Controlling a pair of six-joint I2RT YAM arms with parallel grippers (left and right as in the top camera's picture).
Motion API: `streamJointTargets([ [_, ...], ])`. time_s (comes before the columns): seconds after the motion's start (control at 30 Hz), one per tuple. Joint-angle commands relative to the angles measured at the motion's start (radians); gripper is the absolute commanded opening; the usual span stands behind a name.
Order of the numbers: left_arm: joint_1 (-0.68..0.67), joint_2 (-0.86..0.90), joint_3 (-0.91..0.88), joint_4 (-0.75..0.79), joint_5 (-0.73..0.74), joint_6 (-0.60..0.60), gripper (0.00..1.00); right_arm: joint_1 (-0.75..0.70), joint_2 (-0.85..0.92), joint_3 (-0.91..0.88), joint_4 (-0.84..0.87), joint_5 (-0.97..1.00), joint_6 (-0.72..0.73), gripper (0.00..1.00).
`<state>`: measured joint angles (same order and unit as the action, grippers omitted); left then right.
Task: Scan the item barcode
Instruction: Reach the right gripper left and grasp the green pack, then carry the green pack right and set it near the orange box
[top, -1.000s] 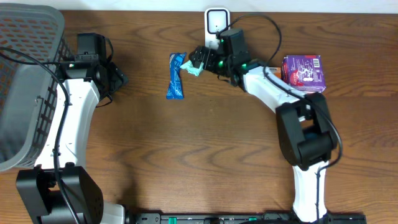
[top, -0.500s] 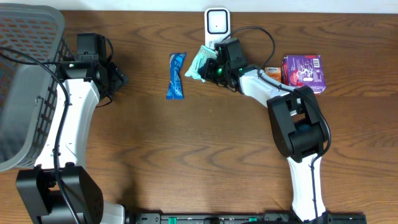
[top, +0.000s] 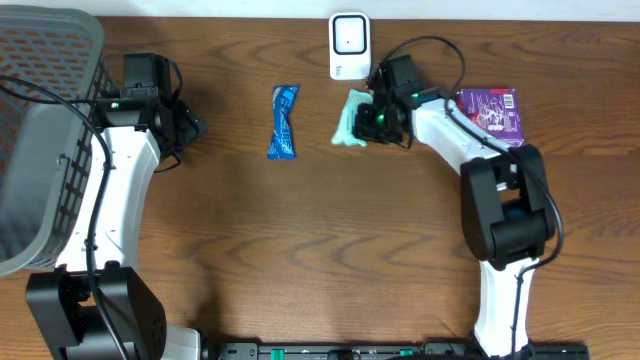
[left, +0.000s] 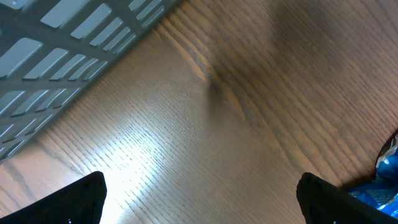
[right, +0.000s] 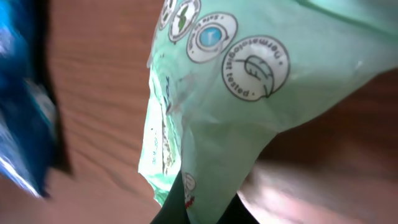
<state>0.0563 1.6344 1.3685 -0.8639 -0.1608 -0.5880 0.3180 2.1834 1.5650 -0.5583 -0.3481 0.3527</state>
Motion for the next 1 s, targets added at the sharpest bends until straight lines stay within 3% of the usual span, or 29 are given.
streamJointTargets([
  [0.0,0.002,0.004,0.000,-0.003,-0.012,-0.012,0.98,0.004,-0.035,-0.013,-0.067,0.082,-0.209,0.01],
  [0.37,0.002,0.004,0.000,-0.003,-0.012,-0.012,0.98,0.015,-0.035,-0.008,-0.164,0.510,-0.122,0.01],
  [0.57,0.002,0.004,0.000,-0.003,-0.012,-0.012,0.98,0.045,-0.035,0.032,-0.179,0.509,-0.124,0.24],
  [0.67,0.002,0.004,0.000,-0.003,-0.012,-0.012,0.98,0.059,-0.035,0.101,-0.236,0.500,-0.125,0.45],
  [0.7,0.002,0.004,0.000,-0.003,-0.012,-0.012,0.98,0.061,-0.035,0.129,-0.259,0.504,-0.125,0.46],
  [0.83,0.002,0.004,0.000,-0.003,-0.012,-0.012,0.98,0.053,-0.035,0.247,-0.352,0.509,-0.125,0.44],
  [0.97,0.002,0.004,0.000,-0.003,-0.012,-0.012,0.98,0.041,-0.035,0.301,-0.336,0.509,-0.125,0.24],
])
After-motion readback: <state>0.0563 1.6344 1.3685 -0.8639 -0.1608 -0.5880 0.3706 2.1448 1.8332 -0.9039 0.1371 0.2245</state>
